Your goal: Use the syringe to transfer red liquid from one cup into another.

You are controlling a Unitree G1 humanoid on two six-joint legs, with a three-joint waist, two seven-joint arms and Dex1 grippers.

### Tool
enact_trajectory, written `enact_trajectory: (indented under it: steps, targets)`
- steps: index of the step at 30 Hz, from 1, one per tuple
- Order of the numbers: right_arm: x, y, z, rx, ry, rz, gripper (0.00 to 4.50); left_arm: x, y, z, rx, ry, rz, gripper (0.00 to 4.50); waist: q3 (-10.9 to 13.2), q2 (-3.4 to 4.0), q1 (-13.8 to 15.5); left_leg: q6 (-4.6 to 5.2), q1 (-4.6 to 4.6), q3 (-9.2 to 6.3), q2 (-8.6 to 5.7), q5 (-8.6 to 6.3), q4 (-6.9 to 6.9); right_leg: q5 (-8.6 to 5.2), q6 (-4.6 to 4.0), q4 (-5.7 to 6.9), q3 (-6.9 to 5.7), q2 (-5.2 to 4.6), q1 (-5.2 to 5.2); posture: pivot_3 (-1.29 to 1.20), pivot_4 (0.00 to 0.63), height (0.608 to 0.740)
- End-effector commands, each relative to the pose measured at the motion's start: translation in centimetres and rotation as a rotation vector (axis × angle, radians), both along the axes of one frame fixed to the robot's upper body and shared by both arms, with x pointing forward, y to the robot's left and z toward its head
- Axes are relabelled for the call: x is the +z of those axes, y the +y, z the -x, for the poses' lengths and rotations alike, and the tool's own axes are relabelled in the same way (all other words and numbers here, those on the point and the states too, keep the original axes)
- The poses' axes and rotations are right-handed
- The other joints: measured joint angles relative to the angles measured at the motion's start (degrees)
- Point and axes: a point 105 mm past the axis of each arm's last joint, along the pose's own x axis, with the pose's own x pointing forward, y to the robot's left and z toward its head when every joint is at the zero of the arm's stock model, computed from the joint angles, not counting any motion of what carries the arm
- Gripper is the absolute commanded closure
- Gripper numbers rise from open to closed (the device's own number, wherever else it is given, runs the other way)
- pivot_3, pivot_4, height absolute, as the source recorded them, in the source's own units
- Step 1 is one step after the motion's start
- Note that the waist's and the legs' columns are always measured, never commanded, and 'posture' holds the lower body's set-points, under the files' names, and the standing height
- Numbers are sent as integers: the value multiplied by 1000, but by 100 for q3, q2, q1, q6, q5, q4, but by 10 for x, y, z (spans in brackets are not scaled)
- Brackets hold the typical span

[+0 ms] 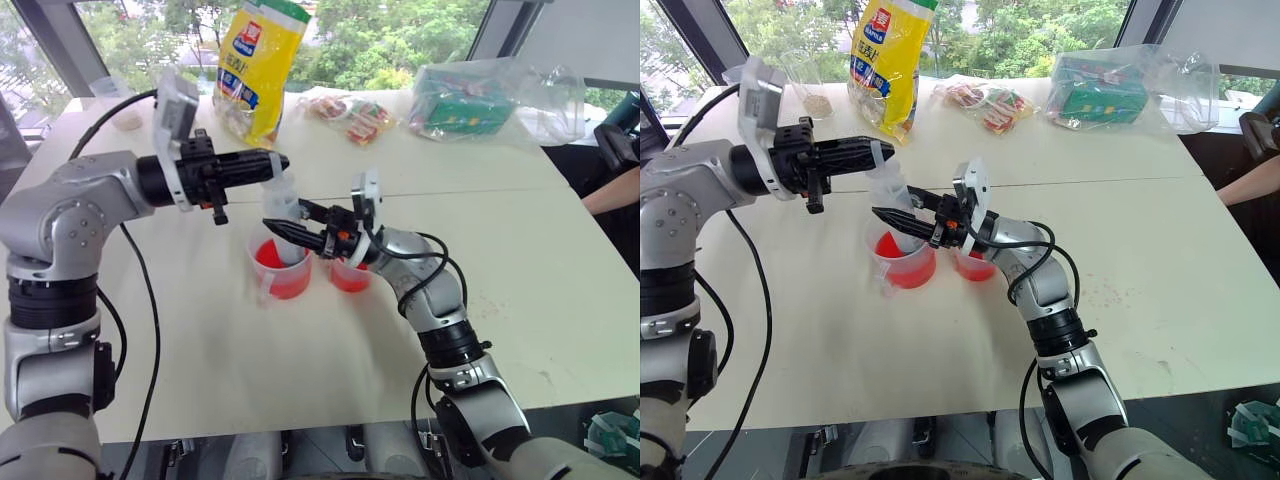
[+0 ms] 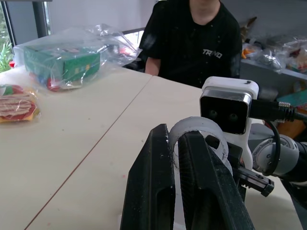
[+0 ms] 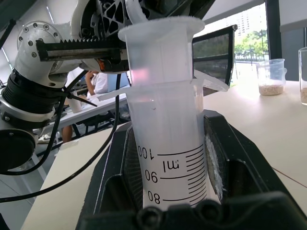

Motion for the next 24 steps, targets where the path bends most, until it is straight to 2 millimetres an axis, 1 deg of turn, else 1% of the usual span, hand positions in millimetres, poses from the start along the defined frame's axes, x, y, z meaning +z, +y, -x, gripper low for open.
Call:
enact_trajectory:
  steps: [1, 9, 12, 14, 17, 19, 23, 24]
  targets:
    - [-14, 21, 22, 130, 8, 74, 3145, 50, 11, 6, 47, -192, 91, 4451, 0, 0, 0, 0, 0, 0, 0, 0, 0, 0, 0, 0, 0, 0, 0, 0, 150, 740]
    - [-14, 22, 22, 135, 9, 75, 3145, 51, 14, 5, 54, -194, 95, 4451, 0, 0, 0, 0, 0, 0, 0, 0, 0, 0, 0, 0, 0, 0, 0, 0, 150, 740]
    - [-13, 22, 22, 134, 8, 74, 3145, 48, 14, 5, 50, -184, 86, 4451, 0, 0, -1, 0, 0, 0, 0, 0, 0, 0, 0, 0, 0, 0, 0, 0, 150, 740]
    - [-9, 21, 21, 128, 0, 63, 3145, 39, 13, 6, 42, -159, 60, 4451, 0, 0, 0, 0, 0, 0, 0, 0, 0, 0, 0, 0, 0, 0, 0, 0, 150, 740]
    - [6, 19, 17, 110, -21, 29, 3145, 21, 13, 5, 46, -123, -10, 3386, 0, 0, -16, 0, 0, 0, 0, 0, 0, 0, 0, 0, 0, 0, 0, 0, 150, 740]
    - [16, 16, 14, 91, -37, 4, 3145, 13, 13, 7, 41, -95, -23, 2459, 0, 0, -17, 0, 1, 0, 1, 0, -1, 0, 0, 0, 0, 1, -1, 0, 150, 740]
    - [35, 9, 7, 54, -54, -45, 3145, 2, 20, 7, 68, -75, -54, 350, 0, 1, -10, -1, 0, 0, 1, 0, 0, 0, 0, 0, 0, 0, -1, 0, 150, 740]
    - [39, 8, 6, 45, -57, -57, 3145, -1, 23, 7, 79, -75, -67, 32, 0, 1, -10, -1, 0, 0, 1, 0, 0, 0, 0, 0, 0, 0, -1, 0, 150, 740]
